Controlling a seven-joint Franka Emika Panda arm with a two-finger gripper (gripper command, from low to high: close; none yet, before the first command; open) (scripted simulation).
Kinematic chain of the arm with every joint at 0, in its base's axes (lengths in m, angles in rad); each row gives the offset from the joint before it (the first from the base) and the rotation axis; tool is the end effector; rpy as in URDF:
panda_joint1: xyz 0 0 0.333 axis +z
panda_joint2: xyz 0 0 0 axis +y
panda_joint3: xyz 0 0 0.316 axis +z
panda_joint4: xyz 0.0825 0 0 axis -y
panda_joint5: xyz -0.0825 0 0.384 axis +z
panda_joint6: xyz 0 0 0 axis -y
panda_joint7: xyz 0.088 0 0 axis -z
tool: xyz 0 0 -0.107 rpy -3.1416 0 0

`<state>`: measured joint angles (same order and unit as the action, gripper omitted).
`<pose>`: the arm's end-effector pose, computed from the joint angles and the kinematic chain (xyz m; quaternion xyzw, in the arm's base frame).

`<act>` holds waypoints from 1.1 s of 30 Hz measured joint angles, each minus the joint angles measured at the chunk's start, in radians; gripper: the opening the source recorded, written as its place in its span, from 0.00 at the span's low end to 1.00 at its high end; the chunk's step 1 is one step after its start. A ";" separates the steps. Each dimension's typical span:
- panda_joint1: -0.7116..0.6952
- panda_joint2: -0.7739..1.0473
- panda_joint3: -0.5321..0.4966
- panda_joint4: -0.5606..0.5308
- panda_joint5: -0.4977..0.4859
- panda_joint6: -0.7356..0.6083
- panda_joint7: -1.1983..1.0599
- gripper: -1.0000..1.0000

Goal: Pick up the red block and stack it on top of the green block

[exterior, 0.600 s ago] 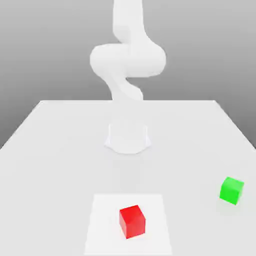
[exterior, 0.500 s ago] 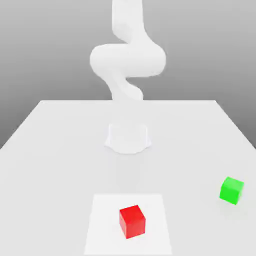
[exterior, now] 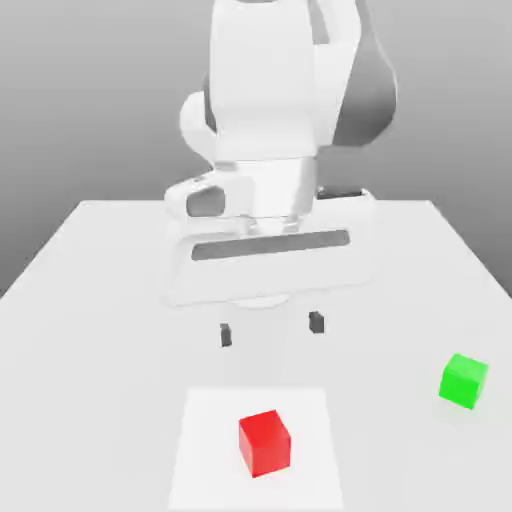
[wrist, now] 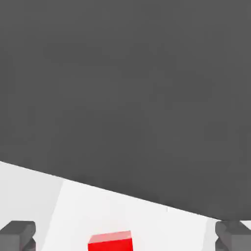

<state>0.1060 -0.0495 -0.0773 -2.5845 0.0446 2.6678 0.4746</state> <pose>0.4547 0.0119 0.2897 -0.9686 0.2393 -0.0608 0.0294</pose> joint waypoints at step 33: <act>0.396 0.060 0.284 -0.064 -0.035 -0.011 -0.447 0.00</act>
<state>0.5020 0.0102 0.2070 -2.6487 0.0100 2.6565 0.0276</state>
